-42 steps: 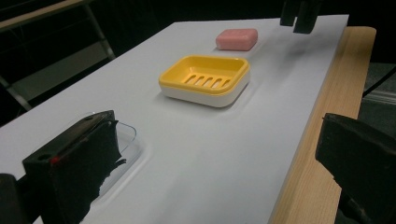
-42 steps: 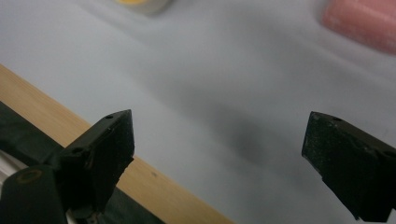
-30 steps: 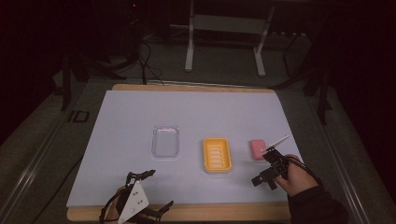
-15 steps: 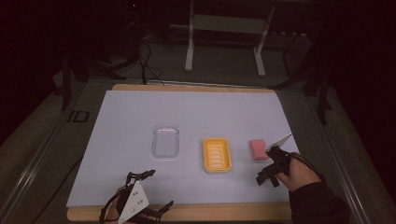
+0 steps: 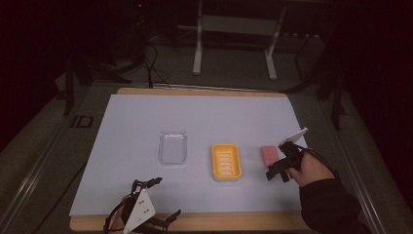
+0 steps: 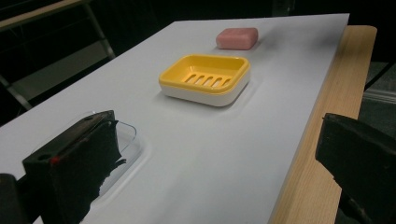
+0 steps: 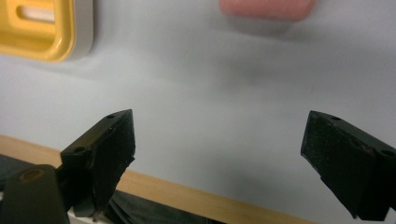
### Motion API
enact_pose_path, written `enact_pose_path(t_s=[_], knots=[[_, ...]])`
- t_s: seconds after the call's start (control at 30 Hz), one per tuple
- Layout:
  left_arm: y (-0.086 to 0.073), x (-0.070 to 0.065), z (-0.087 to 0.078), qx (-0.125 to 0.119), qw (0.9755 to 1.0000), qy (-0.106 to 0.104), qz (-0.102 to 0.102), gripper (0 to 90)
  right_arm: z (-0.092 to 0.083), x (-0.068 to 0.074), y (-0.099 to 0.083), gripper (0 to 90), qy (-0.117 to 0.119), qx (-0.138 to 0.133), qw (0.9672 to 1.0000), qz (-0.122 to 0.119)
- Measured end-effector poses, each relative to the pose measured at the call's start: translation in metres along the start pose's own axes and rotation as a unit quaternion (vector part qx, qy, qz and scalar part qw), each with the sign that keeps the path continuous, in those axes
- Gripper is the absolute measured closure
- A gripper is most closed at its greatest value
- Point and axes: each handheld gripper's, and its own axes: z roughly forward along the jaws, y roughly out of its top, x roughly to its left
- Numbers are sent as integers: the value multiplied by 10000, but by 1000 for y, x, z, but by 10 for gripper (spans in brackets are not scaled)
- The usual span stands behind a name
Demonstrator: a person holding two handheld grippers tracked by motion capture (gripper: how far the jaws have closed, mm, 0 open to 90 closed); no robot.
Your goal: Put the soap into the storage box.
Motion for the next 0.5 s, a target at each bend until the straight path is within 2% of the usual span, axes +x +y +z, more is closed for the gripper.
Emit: enact_pose_path(t_s=[0.27,0.5], knots=[[0,0,0,14,10000,-11,13,4,1,-6,18,100,27,13,9999,149],[0,0,1,26,10000,-26,6,4,6,-7,35,100,-99,30,9998,163]])
